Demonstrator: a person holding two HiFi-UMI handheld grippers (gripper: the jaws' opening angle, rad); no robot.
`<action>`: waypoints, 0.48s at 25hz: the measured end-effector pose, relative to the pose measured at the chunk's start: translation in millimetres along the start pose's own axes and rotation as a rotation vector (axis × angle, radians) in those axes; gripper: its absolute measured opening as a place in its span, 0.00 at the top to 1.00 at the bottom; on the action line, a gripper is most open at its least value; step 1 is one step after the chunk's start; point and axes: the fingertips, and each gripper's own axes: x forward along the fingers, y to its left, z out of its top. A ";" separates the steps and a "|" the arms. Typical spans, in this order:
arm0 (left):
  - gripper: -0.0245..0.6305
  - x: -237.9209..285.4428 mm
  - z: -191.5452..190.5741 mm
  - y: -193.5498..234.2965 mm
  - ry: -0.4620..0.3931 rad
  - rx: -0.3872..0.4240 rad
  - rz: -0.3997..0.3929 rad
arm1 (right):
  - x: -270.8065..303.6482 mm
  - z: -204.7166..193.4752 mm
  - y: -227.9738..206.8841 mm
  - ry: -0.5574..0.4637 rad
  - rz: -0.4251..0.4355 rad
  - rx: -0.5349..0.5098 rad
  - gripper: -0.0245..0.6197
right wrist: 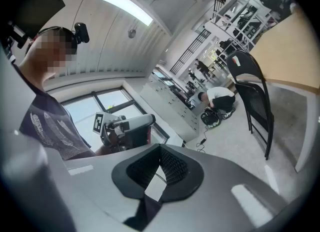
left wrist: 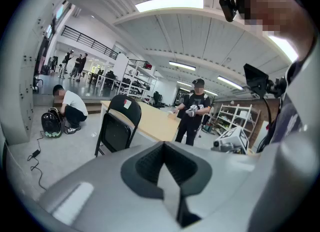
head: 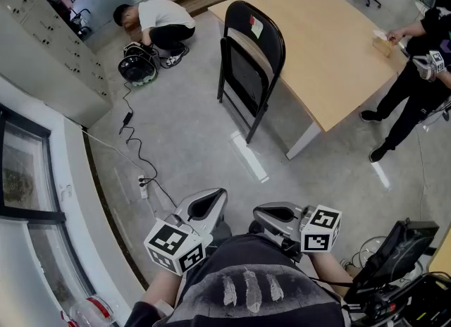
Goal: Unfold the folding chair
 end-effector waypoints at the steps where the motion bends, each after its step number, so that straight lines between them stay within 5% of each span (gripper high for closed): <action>1: 0.96 -8.4 2.6 5.8 0.002 -0.007 0.003 | 9.2 0.9 6.2 0.014 0.004 -0.003 0.96; 12: 0.96 -69.9 44.2 107.1 -0.096 -0.083 -0.071 | 125.3 22.0 25.9 0.146 -0.111 -0.140 0.96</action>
